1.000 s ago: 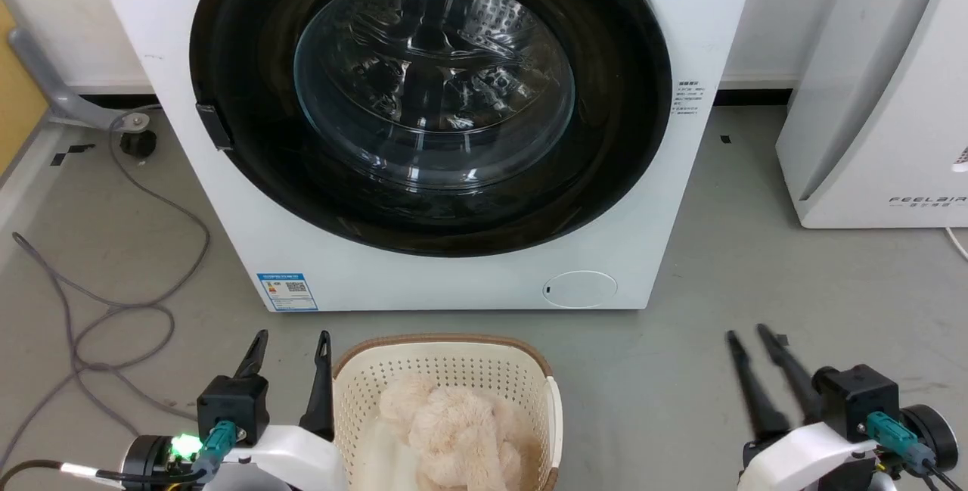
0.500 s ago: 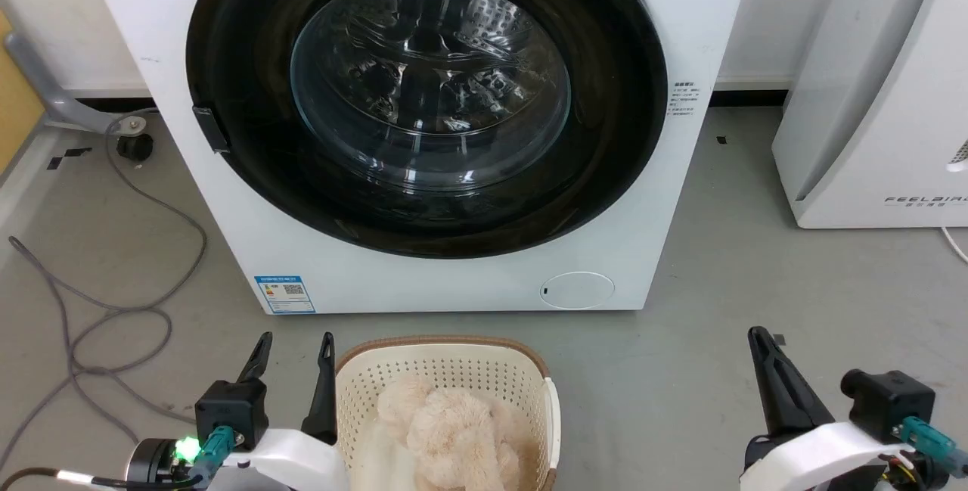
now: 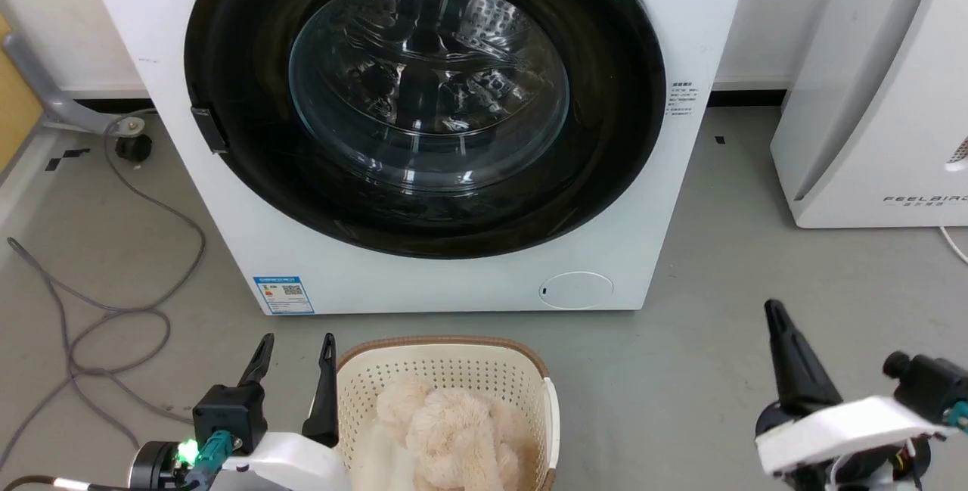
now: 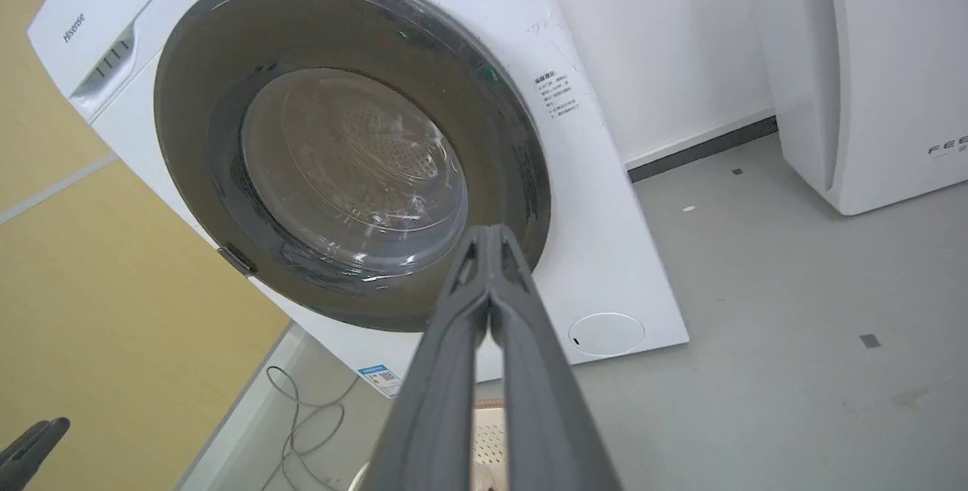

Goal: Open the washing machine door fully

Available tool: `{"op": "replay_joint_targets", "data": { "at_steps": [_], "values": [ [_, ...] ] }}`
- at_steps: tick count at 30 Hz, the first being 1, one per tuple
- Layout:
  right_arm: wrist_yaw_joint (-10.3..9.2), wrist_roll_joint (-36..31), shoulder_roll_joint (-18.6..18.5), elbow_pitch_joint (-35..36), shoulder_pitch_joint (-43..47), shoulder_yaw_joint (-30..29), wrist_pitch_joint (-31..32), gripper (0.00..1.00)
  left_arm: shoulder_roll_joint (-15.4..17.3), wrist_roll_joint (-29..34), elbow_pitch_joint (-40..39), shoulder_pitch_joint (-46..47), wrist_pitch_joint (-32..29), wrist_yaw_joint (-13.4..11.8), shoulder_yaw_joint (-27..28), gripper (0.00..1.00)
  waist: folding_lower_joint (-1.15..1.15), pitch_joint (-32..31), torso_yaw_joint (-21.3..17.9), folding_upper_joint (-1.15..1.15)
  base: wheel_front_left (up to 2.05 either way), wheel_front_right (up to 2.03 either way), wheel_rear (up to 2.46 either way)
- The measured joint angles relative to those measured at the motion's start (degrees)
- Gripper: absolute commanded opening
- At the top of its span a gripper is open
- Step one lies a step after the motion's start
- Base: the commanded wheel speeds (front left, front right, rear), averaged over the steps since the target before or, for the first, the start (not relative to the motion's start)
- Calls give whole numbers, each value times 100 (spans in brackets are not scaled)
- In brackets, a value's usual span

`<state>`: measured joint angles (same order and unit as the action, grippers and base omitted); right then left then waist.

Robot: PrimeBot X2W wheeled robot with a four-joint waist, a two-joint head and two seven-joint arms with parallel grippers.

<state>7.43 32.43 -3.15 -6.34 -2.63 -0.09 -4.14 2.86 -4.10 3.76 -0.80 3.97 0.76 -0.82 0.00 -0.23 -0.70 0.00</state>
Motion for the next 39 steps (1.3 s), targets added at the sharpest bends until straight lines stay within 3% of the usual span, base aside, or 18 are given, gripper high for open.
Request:
{"op": "replay_joint_targets", "data": {
  "at_steps": [13, 27, 39],
  "values": [
    [0, 1639, -81, -754, -1014, -196, -105, 0, 0, -123, 41, 101, 165, 42, 21, 100, 0, 106, -108, 0, 0, 0, 0],
    [0, 3307, -483, -1941, -2797, -254, -256, 0, -1, -181, 30, 393, 323, 178, 89, 100, 0, 527, -138, 0, 0, 0, 0],
    [0, 4236, -972, -3183, -4527, 464, -85, 0, -1, -213, -46, 770, 475, 296, 122, 100, 0, 1054, -50, 0, 0, 0, 0]
  ]
}}
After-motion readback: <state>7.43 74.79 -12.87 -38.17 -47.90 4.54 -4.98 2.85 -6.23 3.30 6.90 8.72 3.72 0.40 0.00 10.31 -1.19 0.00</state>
